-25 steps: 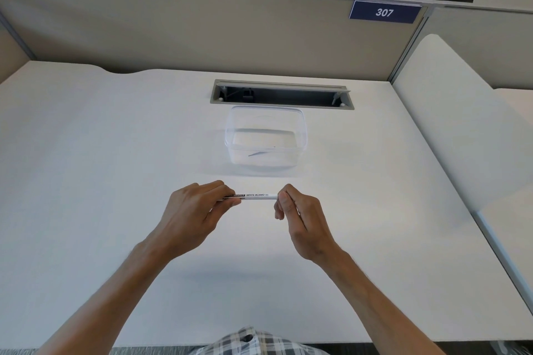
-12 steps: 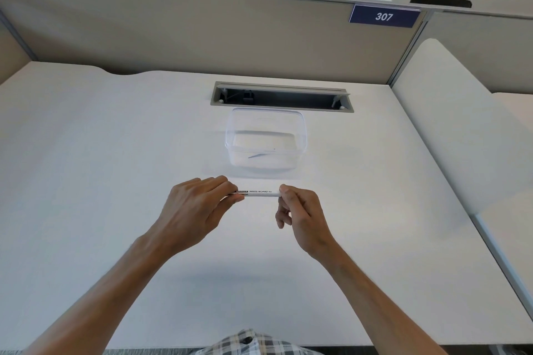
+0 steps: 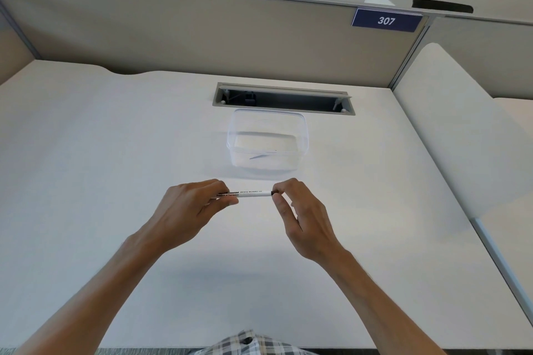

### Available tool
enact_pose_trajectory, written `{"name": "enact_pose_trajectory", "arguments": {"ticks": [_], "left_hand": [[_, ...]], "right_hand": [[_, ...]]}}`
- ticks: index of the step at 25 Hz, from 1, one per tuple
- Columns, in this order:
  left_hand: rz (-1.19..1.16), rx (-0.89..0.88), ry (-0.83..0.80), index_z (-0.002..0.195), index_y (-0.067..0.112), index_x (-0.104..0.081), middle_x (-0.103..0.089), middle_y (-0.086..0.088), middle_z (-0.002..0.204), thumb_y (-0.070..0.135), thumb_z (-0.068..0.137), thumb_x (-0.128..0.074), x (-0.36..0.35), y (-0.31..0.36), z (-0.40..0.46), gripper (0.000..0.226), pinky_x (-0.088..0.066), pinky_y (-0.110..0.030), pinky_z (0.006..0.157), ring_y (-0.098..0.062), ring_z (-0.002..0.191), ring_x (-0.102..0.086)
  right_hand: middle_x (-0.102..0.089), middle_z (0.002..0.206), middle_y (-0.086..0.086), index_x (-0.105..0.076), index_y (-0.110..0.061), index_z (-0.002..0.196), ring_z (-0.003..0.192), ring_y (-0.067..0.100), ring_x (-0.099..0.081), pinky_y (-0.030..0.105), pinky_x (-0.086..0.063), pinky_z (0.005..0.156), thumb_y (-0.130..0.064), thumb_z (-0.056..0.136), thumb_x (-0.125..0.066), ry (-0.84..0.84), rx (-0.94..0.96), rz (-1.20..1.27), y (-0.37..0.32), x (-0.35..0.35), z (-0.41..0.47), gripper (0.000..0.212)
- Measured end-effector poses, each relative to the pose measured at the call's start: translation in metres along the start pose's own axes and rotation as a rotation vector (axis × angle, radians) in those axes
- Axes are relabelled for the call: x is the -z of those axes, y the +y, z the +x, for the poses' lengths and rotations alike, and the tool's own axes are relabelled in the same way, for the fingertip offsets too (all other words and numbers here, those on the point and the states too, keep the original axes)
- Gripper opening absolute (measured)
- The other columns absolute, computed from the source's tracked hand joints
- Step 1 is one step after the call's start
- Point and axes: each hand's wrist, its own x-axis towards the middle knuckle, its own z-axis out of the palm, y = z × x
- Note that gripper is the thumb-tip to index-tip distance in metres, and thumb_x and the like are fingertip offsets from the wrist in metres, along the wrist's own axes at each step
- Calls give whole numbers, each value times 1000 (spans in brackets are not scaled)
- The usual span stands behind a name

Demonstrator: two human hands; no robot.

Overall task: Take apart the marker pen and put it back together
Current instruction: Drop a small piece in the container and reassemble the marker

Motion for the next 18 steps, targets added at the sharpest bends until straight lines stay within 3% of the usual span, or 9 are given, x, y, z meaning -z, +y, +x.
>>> {"name": "enact_pose_trajectory", "arguments": {"ticks": [3,9,12,15,18], "left_hand": [[9,10,-15,76,26,-54,-49,5,61,61,91,-37,1,0,3,42,-34,-26,50,-16,58,-42],[53,-60,26,75,24,-59,-49,7,58,55,93,-39,3,8,5,41,-36,-30,46,-17,55,-40],[138,-148,81,77,20,-63,-53,6,60,47,95,-43,5,11,7,39,-37,-32,42,-20,51,-45],[225,-228,105,79,17,-66,-56,5,61,40,95,-49,6,12,8,33,-36,-29,43,-21,50,-48],[108,-119,83,79,23,-64,-54,12,61,49,94,-44,5,9,7,37,-34,-27,45,-13,52,-44]], "right_hand": [[-49,88,-15,-50,-25,99,76,5,-43,26,-42,66,-33,104,-36,31,48,-23,-2,2,3,17],[-48,71,-7,-51,-12,84,64,9,-39,21,-33,61,-32,103,-37,-31,-83,245,-5,3,2,31],[-45,63,-10,-52,-17,71,58,8,-37,19,-30,57,-35,101,-39,-14,-201,388,-11,0,2,37],[-44,58,-6,-47,-27,59,58,27,-38,28,-29,58,-34,100,-42,-36,-312,533,-15,-3,3,41],[-53,63,-9,-49,-23,67,57,13,-44,22,-32,56,-39,100,-41,-24,-265,400,-14,-5,4,37]]}}
